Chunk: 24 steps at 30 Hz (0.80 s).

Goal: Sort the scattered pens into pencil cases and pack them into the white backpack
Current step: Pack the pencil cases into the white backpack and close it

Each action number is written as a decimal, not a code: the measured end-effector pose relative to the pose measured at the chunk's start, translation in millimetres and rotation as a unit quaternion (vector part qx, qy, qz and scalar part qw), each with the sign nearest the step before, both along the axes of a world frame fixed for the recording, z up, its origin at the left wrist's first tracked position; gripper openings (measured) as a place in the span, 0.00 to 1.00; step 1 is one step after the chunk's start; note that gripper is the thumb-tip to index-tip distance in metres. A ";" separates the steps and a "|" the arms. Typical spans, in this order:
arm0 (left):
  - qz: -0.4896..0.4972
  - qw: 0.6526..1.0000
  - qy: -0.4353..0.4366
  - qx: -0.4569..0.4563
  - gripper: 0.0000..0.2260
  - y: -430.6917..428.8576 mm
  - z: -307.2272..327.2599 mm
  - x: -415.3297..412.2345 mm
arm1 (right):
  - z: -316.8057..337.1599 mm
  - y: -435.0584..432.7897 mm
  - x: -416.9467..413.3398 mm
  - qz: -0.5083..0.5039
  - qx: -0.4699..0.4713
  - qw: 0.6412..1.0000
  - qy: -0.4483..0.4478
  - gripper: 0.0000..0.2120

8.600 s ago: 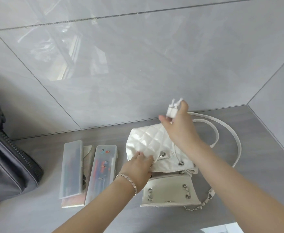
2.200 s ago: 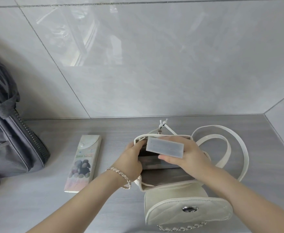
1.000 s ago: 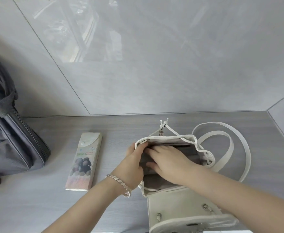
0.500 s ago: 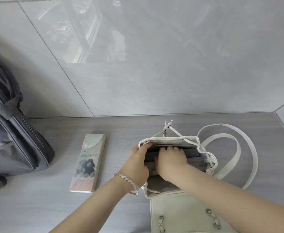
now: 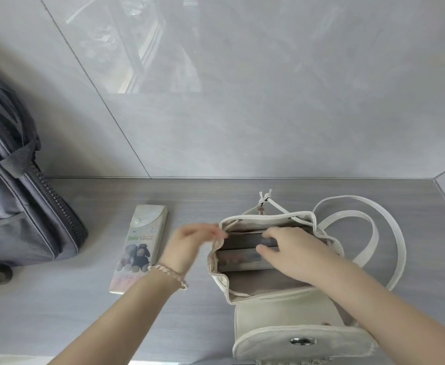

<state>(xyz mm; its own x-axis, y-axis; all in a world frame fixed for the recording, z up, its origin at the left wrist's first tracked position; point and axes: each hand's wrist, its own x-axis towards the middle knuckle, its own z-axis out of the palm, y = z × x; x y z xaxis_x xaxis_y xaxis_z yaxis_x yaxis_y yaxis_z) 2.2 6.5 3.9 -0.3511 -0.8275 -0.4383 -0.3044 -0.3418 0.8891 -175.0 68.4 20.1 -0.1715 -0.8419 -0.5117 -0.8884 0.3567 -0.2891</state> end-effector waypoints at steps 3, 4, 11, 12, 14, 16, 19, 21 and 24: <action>0.124 0.955 -0.248 -0.107 0.09 -16.9 -33.4 32.7 | 15.1 8.7 -8.1 -0.065 -0.057 0.995 -0.056 0.18; 0.081 0.911 -0.388 -0.112 0.17 -20.8 -48.2 43.7 | 15.5 10.2 -11.2 -0.080 -0.062 0.992 -0.071 0.17; 0.107 0.848 -0.518 -0.032 0.33 -26.7 -100.7 81.5 | 12.7 15.7 -21.0 -0.105 -0.098 0.976 -0.165 0.14; 0.135 0.862 -0.487 -0.040 0.33 -26.0 -96.9 80.0 | 12.4 17.2 -21.6 -0.106 -0.109 0.975 -0.160 0.13; 0.156 0.899 -0.401 -0.080 0.32 -24.1 -80.7 69.8 | 11.9 21.1 -23.8 -0.106 -0.132 0.976 -0.136 0.14; 0.130 0.928 -0.315 -0.152 0.33 -21.8 -52.5 54.1 | 9.7 24.3 -25.5 -0.094 -0.152 0.976 -0.121 0.14; 0.006 0.934 -0.216 -0.284 0.36 -15.2 6.5 32.0 | 6.8 23.3 -28.4 -0.088 -0.162 0.974 -0.130 0.15; -0.121 0.905 -0.199 -0.357 0.36 -5.3 42.8 20.0 | 9.0 19.4 -31.8 -0.135 -0.167 0.959 -0.184 0.15; -0.279 0.824 -0.241 -0.431 0.36 9.1 69.7 9.8 | 15.5 20.4 -39.3 -0.139 -0.161 0.951 -0.226 0.19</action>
